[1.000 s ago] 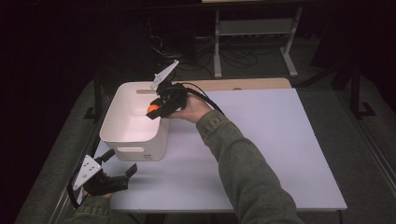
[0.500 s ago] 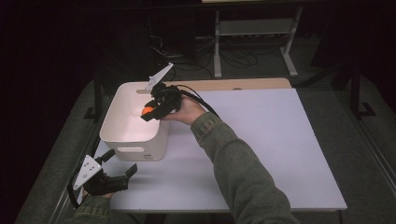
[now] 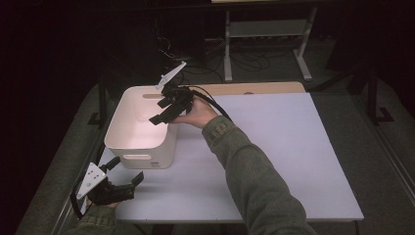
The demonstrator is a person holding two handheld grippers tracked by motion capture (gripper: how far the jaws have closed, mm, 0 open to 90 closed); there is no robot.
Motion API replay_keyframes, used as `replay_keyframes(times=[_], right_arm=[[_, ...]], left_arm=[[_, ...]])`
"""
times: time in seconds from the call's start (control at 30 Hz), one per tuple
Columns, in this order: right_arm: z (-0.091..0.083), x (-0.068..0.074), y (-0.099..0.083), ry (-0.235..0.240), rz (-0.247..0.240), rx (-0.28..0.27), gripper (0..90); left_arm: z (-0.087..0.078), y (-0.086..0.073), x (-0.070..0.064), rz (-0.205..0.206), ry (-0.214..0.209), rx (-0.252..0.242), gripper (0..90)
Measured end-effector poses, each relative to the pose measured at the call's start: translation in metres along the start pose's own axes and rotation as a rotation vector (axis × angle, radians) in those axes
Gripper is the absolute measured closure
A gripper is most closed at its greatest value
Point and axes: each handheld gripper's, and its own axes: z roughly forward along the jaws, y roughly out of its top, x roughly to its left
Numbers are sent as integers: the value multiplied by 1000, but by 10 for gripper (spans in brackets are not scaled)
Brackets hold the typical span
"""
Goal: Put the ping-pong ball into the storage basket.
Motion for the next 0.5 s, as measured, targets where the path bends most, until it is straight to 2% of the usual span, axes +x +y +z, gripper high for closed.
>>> replay_keyframes(times=[0.13, 0.27, 0.4, 0.5], right_arm=[[-10, -2, -5, -24, 13, -2, 137], [-17, -2, -11, -42, 14, 9, 117], [-24, -4, -16, -62, 25, 13, 25], [-30, -5, -20, -82, 25, 23, 2]], left_arm=[[0, 0, 0, 0, -1, 0, 2], [0, 0, -1, 4, 0, 3, 1], [0, 0, 0, 4, 0, 3, 1], [0, 0, -1, 5, 1, 4, 1]])
